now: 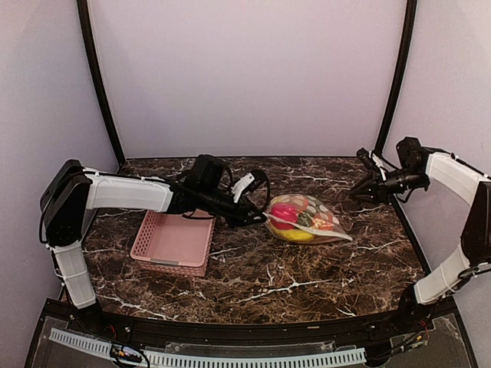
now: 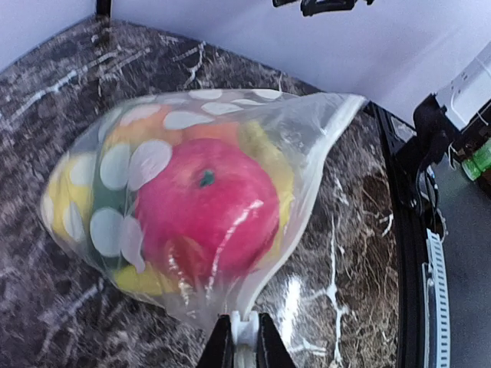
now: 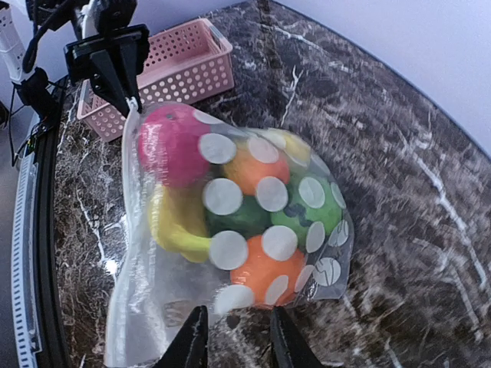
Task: Place the food in the zip-top bag and seal the zipper
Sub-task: Place the zipper food storage bag at the center of the board, then reset both arms
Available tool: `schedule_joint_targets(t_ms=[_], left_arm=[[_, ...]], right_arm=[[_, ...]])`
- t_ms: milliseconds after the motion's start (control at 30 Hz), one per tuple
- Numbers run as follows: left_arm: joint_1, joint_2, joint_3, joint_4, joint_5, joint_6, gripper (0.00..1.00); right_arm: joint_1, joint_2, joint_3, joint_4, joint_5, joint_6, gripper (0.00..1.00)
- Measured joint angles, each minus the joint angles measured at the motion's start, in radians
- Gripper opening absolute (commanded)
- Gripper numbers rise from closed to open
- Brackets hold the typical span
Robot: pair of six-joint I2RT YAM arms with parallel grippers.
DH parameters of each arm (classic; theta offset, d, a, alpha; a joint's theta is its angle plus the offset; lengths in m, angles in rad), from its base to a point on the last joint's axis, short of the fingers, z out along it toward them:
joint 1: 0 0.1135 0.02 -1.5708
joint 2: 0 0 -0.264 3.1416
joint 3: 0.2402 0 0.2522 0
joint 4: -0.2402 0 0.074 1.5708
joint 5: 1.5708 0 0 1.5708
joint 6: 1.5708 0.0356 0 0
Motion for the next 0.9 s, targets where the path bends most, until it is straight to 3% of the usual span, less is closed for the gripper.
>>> schedule_joint_targets(t_ms=[33,100,300,467,500,533,567,600,667,900], left_arm=[[-0.005,-0.004,-0.028,-0.008,0.005,0.000,0.32],[-0.020,-0.017,-0.083,-0.027,0.014,0.005,0.44],[-0.069,-0.116,-0.126,-0.074,0.000,0.023,0.56],[-0.083,-0.247,-0.091,-0.200,-0.088,0.090,0.69],[-0.083,-0.270,-0.085,-0.225,-0.119,0.108,0.74],[-0.083,-0.294,-0.079,-0.256,-0.162,0.117,0.77],[-0.082,-0.322,-0.072,-0.285,-0.212,0.130,0.82],[-0.080,-0.349,-0.067,-0.313,-0.270,0.138,0.84],[-0.078,-0.404,-0.061,-0.359,-0.397,0.141,0.97],[-0.007,-0.636,-0.116,-0.391,-0.803,0.021,0.99]], right_arm=[[0.000,-0.006,-0.040,-0.003,0.014,-0.012,0.31],[0.000,-0.022,-0.090,-0.017,0.034,-0.024,0.33],[0.000,-0.191,-0.138,-0.041,0.068,-0.018,0.36],[0.000,-0.291,-0.110,-0.003,0.093,0.097,0.41],[0.000,-0.294,-0.100,0.013,0.104,0.132,0.45],[0.000,-0.296,-0.088,0.029,0.118,0.168,0.61],[0.000,-0.297,-0.076,0.044,0.132,0.204,0.87],[0.000,-0.299,-0.062,0.062,0.149,0.244,0.97],[0.000,-0.311,-0.038,0.106,0.185,0.326,0.99],[0.000,-0.445,-0.031,0.322,0.297,0.588,0.99]])
